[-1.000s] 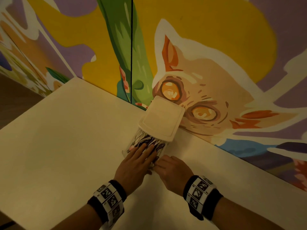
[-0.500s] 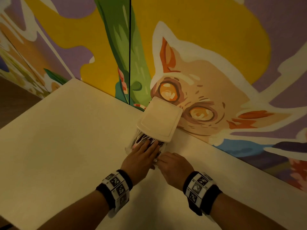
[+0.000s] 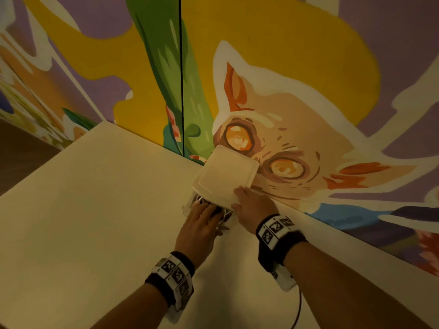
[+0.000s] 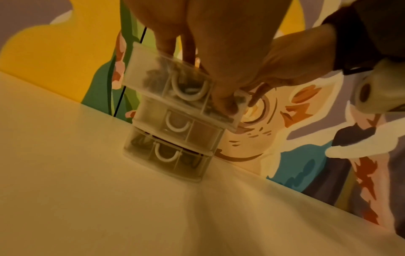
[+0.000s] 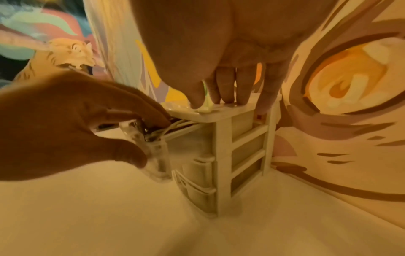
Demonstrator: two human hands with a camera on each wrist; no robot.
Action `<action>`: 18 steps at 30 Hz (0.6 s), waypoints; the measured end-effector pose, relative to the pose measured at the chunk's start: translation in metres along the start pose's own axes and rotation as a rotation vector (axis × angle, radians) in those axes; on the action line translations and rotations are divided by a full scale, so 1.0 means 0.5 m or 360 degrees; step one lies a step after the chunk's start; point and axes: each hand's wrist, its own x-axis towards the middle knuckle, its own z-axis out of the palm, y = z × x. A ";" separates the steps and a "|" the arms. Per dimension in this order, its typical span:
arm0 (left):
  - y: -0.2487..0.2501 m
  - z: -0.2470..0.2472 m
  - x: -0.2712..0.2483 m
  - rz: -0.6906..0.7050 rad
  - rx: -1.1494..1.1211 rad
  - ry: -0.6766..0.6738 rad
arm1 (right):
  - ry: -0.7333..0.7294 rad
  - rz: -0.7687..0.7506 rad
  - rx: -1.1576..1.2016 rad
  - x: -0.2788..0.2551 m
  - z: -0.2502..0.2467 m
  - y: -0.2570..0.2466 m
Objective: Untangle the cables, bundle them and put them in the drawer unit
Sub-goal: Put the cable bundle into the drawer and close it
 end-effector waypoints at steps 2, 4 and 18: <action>0.008 0.001 -0.023 -0.0043 0.0000 0.0157 | 0.0002 0.0028 0.0015 0.003 0.006 0.006; 0.007 0.000 -0.036 -0.0068 0.0024 0.0217 | 0.0024 0.0044 0.0031 0.005 0.010 0.006; -0.006 0.006 0.024 -0.0496 -0.0348 0.0351 | -0.0078 0.0082 0.0080 -0.009 -0.008 -0.003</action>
